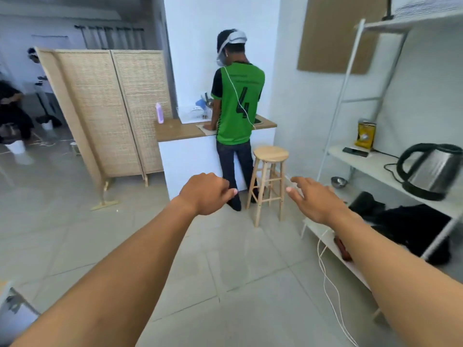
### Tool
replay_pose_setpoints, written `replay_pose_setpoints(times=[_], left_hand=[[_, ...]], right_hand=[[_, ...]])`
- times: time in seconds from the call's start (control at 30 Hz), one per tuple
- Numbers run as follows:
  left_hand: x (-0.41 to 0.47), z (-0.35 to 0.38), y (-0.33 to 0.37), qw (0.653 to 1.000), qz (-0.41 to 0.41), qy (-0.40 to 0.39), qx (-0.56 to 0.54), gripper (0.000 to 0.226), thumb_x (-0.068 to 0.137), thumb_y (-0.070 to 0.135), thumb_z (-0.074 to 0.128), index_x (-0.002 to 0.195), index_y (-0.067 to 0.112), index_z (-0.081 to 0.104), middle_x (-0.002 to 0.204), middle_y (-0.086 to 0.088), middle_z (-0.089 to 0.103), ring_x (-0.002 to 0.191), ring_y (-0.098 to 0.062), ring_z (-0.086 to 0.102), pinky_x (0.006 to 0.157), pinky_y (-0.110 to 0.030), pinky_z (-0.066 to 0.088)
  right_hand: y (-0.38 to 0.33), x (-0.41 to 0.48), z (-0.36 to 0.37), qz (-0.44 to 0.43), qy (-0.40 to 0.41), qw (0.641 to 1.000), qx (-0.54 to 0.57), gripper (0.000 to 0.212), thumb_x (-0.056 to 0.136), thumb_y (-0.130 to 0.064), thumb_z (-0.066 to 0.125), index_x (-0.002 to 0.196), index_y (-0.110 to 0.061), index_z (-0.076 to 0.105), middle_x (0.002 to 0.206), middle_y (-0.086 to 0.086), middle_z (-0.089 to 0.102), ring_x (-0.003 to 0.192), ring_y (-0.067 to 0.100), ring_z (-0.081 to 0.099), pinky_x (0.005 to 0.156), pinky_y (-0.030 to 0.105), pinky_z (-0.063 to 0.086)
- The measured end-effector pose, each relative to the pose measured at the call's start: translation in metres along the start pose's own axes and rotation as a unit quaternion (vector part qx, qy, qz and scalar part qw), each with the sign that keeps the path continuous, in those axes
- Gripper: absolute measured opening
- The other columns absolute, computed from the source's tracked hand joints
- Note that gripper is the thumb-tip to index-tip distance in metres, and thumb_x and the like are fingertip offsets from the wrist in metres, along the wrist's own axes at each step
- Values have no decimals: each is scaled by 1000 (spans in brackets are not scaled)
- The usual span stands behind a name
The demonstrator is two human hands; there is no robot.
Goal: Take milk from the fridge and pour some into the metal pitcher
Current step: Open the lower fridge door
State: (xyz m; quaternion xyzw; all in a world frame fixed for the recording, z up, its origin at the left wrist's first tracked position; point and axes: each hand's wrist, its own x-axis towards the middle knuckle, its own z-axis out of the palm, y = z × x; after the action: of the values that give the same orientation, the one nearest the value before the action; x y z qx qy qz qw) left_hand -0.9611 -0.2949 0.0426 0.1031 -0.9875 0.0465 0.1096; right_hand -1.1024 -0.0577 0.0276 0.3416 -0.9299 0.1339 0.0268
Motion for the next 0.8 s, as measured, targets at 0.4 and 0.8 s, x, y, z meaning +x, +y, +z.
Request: replay_pose_setpoints(times=[0.4, 0.8], left_hand=[[78, 15, 51, 980, 182, 14, -81, 46, 101, 51, 39, 133, 20, 53, 126, -3, 63, 109, -28, 61, 80, -37, 44], [112, 25, 156, 933, 343, -12, -107, 60, 101, 54, 34, 154, 27, 29, 157, -1, 38, 143, -24, 35, 114, -46, 27]], right_hand=[[51, -42, -29, 149, 47, 987, -47, 54, 101, -51, 27, 146, -22, 35, 145, 5, 46, 131, 28, 42, 105, 48, 30], [89, -147, -45, 326, 75, 940, -58, 52, 102, -47, 28, 147, -22, 33, 142, 6, 47, 131, 28, 42, 109, 47, 28]])
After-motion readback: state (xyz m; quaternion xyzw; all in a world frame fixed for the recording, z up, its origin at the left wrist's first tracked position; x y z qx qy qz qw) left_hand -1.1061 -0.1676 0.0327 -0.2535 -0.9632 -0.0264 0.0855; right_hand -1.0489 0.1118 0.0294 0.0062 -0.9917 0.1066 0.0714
